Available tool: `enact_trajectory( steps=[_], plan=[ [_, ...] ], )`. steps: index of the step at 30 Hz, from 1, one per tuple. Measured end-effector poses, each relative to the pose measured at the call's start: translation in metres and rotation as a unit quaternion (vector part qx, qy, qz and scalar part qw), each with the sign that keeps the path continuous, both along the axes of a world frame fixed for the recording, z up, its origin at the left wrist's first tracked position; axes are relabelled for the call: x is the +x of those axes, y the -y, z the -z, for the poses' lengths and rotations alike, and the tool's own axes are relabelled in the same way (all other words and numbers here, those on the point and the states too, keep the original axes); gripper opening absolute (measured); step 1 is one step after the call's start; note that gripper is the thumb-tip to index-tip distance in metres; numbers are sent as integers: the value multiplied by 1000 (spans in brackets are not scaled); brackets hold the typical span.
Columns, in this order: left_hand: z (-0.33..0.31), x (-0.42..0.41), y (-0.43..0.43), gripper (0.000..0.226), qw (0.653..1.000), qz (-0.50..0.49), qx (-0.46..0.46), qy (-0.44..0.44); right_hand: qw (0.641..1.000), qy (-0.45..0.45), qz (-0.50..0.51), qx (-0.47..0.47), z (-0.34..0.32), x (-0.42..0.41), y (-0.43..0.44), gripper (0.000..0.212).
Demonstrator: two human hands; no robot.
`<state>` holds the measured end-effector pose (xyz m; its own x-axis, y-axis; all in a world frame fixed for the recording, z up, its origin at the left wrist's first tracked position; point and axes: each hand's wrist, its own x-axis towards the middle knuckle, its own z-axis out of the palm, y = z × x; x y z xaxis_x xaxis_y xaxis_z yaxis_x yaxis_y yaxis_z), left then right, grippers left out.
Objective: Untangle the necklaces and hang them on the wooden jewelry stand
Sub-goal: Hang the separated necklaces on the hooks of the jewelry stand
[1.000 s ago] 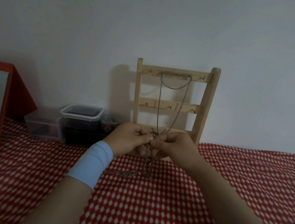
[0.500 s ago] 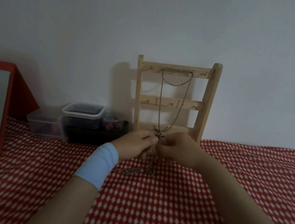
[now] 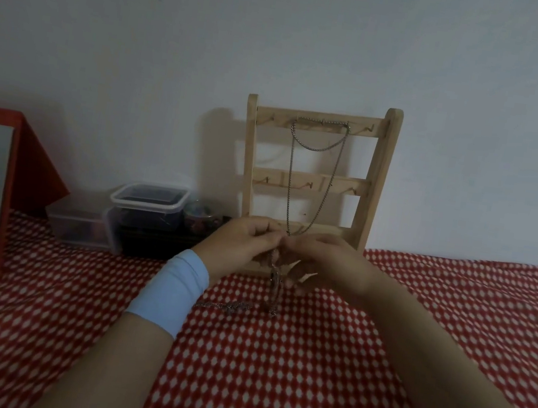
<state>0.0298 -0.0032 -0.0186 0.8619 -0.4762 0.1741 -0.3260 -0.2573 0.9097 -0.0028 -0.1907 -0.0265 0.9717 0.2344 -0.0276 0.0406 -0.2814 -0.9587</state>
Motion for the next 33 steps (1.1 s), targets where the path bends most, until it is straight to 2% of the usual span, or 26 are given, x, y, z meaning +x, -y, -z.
enact_trajectory(
  steps=[4, 9, 13, 16, 21, 23, 26, 28, 29, 31, 33],
  plan=[
    [-3, 2, -2, 19, 999, -25, 26, 27, 998, 57, 18, -25, 0, 0, 0, 12],
    [-3, 3, -3, 25, 997, -24, 66, -20, 995, 76, 48, -41, 1, 3, 2, 16],
    [-1, 4, -2, 24, 995, 10, 76, -65, 997, 56, 57, 11, 2, 4, -6, 27],
    [1, 4, -3, 25, 996, 18, 68, -59, 996, 45, 45, 56, 6, 5, -9, 27],
    [4, 6, 0, 35, 988, 31, -121, -86, 998, 53, -22, 2, 7, 4, -5, 62],
    [6, 6, 5, 30, 974, 45, -180, -127, 997, 60, -35, 20, 7, 4, -1, 61],
    [5, 6, 3, 33, 961, 24, -223, -161, 991, 59, -36, 115, 7, 6, 4, 41],
    [4, 6, -1, 30, 953, 37, -237, -184, 982, 49, -49, 176, 8, 7, 4, 20],
    [4, 6, -2, 29, 949, 51, -240, -196, 978, 45, -51, 195, 8, 8, 3, 18],
    [4, 5, -2, 28, 946, 63, -241, -205, 980, 36, -57, 188, 7, 7, -1, 36],
    [3, 5, -3, 26, 947, 55, -242, -204, 988, 42, -45, 139, 6, 6, -3, 44]
  ],
)
